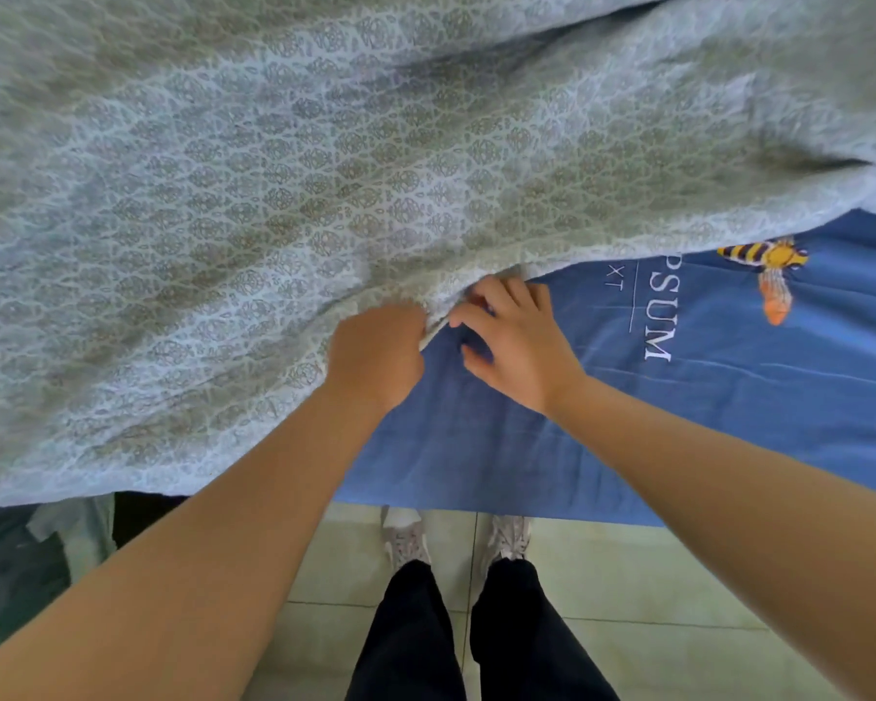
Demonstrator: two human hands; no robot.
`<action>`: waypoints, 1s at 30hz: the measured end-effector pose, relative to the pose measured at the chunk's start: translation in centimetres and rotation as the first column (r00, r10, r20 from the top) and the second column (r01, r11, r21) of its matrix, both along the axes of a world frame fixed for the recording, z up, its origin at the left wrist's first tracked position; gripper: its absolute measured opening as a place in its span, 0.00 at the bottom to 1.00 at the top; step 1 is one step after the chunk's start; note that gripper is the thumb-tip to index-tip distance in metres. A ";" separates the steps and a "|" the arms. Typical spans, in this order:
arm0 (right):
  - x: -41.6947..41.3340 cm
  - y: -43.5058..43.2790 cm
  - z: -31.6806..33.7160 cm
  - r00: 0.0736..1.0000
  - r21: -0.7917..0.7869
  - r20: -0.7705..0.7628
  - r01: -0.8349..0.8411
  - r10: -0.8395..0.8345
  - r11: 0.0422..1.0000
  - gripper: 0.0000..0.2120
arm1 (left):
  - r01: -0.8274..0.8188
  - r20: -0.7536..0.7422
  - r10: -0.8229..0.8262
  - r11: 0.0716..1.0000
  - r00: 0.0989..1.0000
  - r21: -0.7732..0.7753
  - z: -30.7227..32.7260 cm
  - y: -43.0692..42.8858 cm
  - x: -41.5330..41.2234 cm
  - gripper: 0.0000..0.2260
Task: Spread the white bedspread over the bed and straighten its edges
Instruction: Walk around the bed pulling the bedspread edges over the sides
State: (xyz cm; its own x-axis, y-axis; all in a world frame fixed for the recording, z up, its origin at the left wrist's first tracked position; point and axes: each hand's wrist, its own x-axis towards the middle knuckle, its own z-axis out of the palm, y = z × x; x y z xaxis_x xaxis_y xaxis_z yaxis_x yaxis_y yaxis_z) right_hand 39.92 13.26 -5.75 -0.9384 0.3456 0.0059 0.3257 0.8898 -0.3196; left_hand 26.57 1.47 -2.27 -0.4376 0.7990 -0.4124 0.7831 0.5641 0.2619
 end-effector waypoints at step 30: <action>19.9 -5.4 2.8 0.832 -0.335 0.495 -0.085 0.252 0.938 0.10 | 0.256 0.190 -0.185 0.838 0.964 -0.482 -0.3 -12.2 17.3 0.20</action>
